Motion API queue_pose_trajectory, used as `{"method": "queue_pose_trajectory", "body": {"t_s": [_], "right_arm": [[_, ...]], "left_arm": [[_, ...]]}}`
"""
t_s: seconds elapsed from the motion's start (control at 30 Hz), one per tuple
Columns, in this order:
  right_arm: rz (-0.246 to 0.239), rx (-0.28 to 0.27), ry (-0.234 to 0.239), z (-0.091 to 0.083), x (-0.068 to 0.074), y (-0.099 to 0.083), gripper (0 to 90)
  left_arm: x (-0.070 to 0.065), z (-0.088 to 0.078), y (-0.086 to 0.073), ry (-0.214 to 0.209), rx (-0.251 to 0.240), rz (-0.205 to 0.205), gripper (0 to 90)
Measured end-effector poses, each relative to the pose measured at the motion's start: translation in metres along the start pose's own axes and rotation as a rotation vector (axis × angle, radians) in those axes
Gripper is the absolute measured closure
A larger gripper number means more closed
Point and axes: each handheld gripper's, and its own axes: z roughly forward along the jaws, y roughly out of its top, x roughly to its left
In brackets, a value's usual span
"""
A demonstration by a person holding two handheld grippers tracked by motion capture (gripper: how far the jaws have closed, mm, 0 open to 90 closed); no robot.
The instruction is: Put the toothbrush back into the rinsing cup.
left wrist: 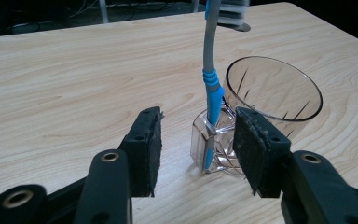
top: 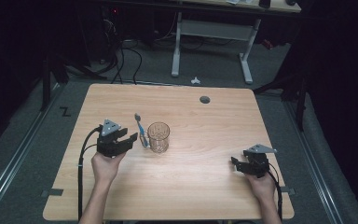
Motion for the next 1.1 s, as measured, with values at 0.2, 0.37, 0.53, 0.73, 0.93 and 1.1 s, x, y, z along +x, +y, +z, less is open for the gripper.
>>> {"method": "queue_pose_trajectory", "body": {"t_s": [0.2,0.37,0.53,0.73,0.93,1.1], "right_arm": [[0.000,0.000,0.000,0.000,0.000,0.000,34.6],[-0.001,0.000,-0.001,0.000,0.000,0.000,34.6],[0.000,0.000,0.000,0.000,0.000,0.000,34.6],[0.000,0.000,0.000,0.000,0.000,0.000,34.6],[0.000,0.000,0.000,0.000,0.000,0.000,34.6],[0.000,0.000,0.000,0.000,0.000,0.000,34.6]], "left_arm": [[0.001,-0.004,-0.002,-0.001,-0.005,-0.013,51.0],[0.002,-0.006,-0.003,0.004,0.004,-0.012,50.5],[0.002,-0.008,-0.006,0.002,-0.003,-0.020,50.2],[0.002,-0.009,-0.011,0.005,0.002,-0.026,49.9],[0.004,-0.010,-0.017,0.005,0.006,-0.038,49.6],[0.005,-0.013,-0.020,0.005,0.006,-0.045,49.4]]}}
